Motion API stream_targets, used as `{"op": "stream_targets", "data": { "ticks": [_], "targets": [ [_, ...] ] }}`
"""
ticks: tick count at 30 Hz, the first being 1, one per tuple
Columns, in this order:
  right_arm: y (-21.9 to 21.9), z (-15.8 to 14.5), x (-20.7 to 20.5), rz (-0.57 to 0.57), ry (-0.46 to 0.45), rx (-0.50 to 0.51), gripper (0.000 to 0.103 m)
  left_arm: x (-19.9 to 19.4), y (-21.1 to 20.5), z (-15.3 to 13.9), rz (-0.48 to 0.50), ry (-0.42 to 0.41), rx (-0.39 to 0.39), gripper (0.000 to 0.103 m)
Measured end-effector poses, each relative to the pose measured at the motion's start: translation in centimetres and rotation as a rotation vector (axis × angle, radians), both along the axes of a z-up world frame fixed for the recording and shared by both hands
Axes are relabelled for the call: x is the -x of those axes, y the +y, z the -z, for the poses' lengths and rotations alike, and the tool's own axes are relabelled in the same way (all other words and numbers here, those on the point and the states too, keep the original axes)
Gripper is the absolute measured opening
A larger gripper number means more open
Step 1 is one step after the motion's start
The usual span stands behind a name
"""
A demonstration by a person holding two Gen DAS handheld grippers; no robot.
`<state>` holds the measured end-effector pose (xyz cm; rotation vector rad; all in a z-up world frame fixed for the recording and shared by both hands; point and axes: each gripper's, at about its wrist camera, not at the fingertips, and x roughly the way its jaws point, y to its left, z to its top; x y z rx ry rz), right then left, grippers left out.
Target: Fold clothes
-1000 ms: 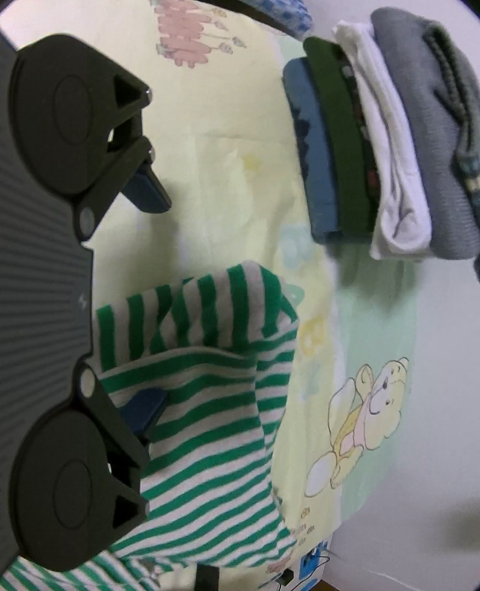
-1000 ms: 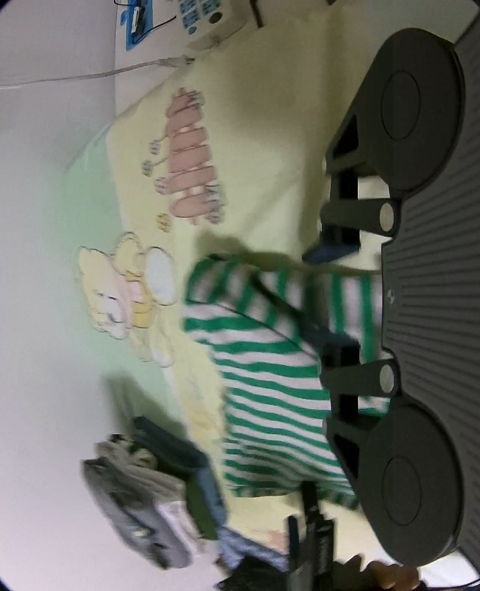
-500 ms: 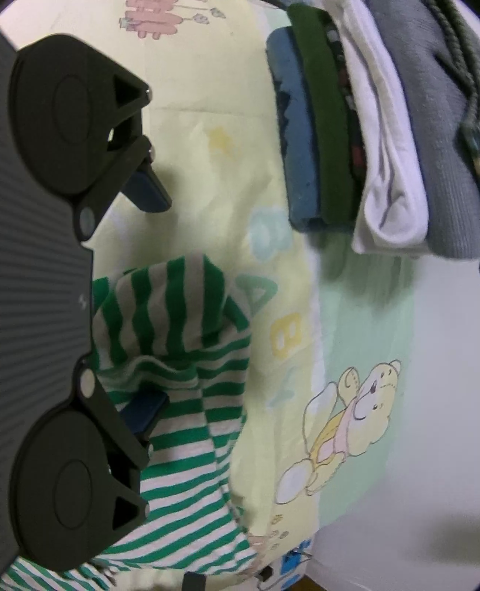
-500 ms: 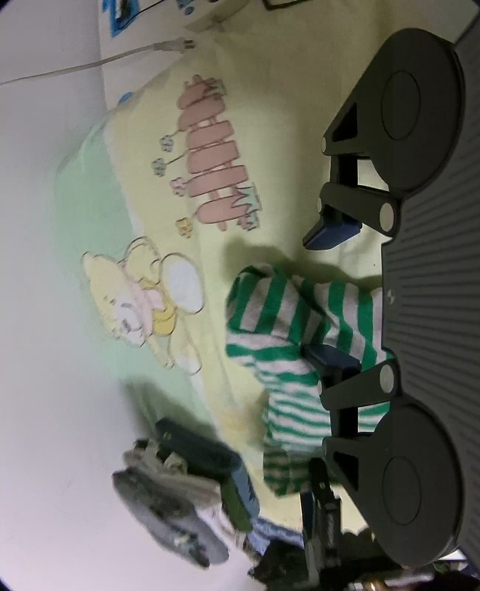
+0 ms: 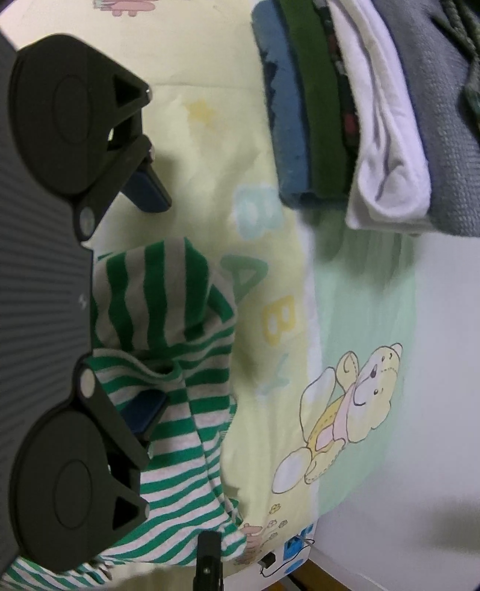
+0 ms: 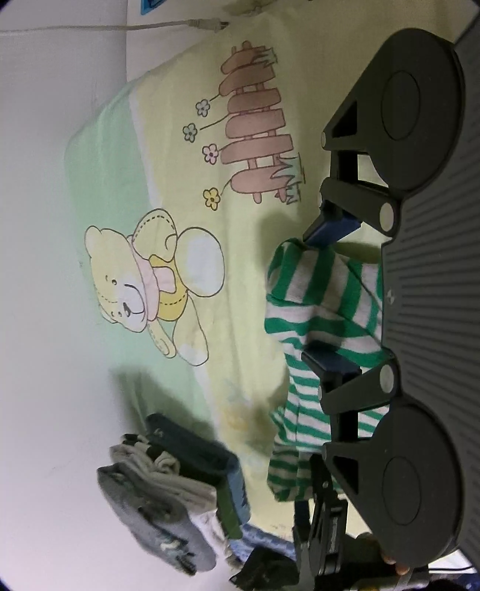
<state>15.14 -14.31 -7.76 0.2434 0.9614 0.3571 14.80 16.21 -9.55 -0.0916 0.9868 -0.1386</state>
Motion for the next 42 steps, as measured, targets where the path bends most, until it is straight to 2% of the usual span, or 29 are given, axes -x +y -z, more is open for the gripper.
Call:
{"op": "stream_targets", "data": {
  "ticks": [6,10,13,15,17,20,22,24,26,29,31,34,37,42],
  "targets": [
    [1.0,0.9,-0.3,-0.012,-0.015,0.045,0.075,-0.4,-0.6,0.1,0.005,-0.023,-0.01,0.103],
    [2.4,1.0,-0.5,-0.048,-0.052,0.078,0.074,-0.7,-1.1,0.2,0.003,-0.03,-0.023,0.103],
    [3.2,1.0,-0.8,-0.068,-0.062,0.079,0.065,-0.6,-1.1,0.3,0.01,-0.048,-0.025,0.103],
    [3.3,1.0,-0.8,-0.083,-0.059,0.067,0.052,-0.3,-0.9,0.4,0.023,-0.07,-0.015,0.103],
    [3.2,0.9,-0.9,-0.095,-0.05,0.047,0.044,-0.2,-0.7,0.4,0.034,-0.08,-0.008,0.102],
    [2.9,0.7,-0.9,-0.115,-0.042,0.041,0.041,-0.2,-0.6,0.2,0.036,-0.072,-0.006,0.102],
    [2.7,0.7,-0.9,-0.125,-0.037,0.038,0.041,0.0,-0.9,0.2,0.037,-0.076,-0.014,0.102],
    [2.8,0.7,-1.0,-0.128,-0.032,0.045,0.046,0.2,-1.1,0.2,0.045,-0.087,-0.02,0.099],
    [2.8,0.7,-1.2,-0.127,-0.026,0.054,0.055,0.3,-1.2,-0.1,0.054,-0.085,-0.008,0.089],
    [3.0,0.6,-1.5,-0.123,-0.008,0.055,0.057,0.3,-1.7,-0.5,0.068,-0.082,-0.013,0.082],
    [3.3,0.6,-1.6,-0.128,-0.009,0.067,0.058,0.4,-1.9,-0.5,0.07,-0.082,-0.023,0.083],
    [3.6,0.6,-1.5,-0.132,-0.012,0.08,0.059,-0.1,-1.4,0.1,0.03,-0.056,-0.001,0.102],
    [3.9,0.5,-1.4,-0.14,-0.017,0.099,0.059,0.0,-1.6,0.4,0.032,-0.076,-0.029,0.102],
    [4.4,0.5,-1.5,-0.15,-0.023,0.129,0.06,0.2,-1.6,0.4,0.024,-0.091,-0.03,0.102]
  ]
}}
